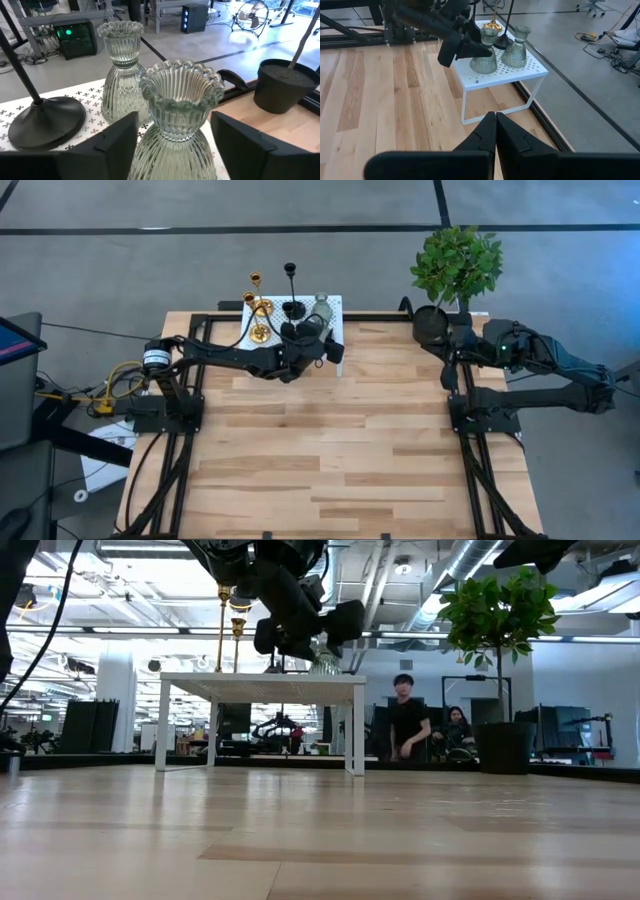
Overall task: Pick & Place candle stick holders
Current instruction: Put the transparent candle holder on the shelf aligned with the other transparent candle holder
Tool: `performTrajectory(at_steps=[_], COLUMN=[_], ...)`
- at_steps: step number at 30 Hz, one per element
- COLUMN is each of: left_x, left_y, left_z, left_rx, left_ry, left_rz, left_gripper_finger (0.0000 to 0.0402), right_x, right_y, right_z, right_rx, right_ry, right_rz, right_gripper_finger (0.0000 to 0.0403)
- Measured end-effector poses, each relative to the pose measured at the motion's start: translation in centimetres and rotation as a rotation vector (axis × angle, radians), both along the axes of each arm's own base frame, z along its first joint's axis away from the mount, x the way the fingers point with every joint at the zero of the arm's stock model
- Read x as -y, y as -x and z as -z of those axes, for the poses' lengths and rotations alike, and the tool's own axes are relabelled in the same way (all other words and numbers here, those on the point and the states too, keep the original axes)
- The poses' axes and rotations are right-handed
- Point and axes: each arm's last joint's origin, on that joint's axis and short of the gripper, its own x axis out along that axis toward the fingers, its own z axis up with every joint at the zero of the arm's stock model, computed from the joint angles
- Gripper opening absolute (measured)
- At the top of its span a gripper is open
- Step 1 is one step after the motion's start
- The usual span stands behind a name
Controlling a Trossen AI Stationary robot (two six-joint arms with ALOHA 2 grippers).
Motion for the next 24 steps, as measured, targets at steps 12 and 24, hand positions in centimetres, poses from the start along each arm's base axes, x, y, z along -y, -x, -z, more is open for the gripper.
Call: performTrajectory(at_steps=[12, 24], left_x=[2.4, 5.4], left_y=[-0.1, 4.8], left_z=[-0.4, -7.1], left_rx=[-0.051, 0.016], left_ry=[-0.029, -0.151], left_rz=[0.122, 0.123], left_gripper_finger=[0.0279, 0.0235], right_x=[0.1, 0.1], right_y=[0.0, 0.0], right_z=[0.0, -0.1], right_rx=[-0.003, 0.014], right_ry=[0.013, 0.007], right_rz=[0.024, 0.028], right_gripper_finger=[0.0, 0.0])
